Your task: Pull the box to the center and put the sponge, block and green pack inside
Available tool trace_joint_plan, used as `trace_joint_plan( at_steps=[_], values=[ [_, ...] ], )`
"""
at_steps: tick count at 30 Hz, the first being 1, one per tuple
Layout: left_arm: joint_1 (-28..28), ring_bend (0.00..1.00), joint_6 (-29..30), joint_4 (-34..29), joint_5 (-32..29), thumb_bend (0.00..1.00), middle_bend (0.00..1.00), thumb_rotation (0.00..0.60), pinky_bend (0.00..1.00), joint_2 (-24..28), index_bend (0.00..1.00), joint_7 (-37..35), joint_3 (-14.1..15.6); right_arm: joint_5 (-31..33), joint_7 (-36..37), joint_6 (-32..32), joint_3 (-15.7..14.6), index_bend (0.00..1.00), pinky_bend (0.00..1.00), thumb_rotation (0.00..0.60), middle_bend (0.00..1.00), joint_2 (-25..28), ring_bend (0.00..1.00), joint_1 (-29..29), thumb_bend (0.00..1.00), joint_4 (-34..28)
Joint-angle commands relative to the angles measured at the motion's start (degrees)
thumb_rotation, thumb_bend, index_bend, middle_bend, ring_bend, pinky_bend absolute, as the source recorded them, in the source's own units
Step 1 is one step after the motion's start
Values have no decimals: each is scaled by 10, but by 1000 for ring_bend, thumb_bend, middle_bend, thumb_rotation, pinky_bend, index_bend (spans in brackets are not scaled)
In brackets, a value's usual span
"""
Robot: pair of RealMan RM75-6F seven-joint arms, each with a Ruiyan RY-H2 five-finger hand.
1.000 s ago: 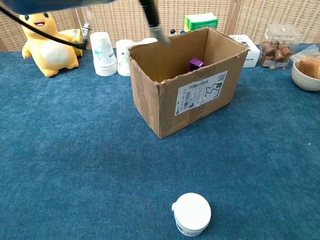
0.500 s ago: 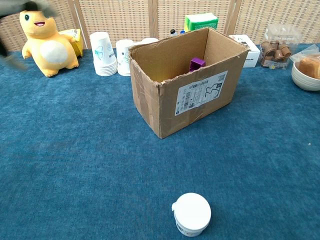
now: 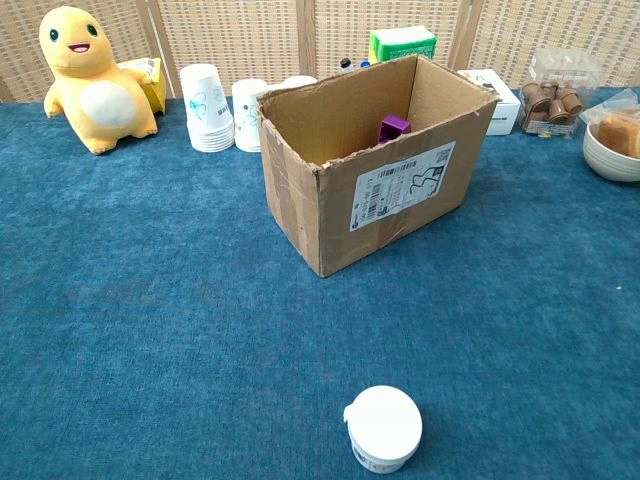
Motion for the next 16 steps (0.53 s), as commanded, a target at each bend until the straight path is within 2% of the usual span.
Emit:
trace_joint_plan(
  at_steps=[1,7,16],
  values=[
    [55,0,23,83,61,103,0,600,0,-29,0,-103,9,1,-1,0,1,57,0,600,0,0,0,0,0,-1],
    [104,0,48,162,114,102,0,600,0,-62,0,-205,-5,7,-14,-6,-1,58,0,600,0,8,0,-2,0,-15],
    [141,0,68,181,159,94,0,600,0,-64,0,-231,-24,18,-50,-17,-6,53,0,600,0,26,0,-6,0,-51]
  ],
)
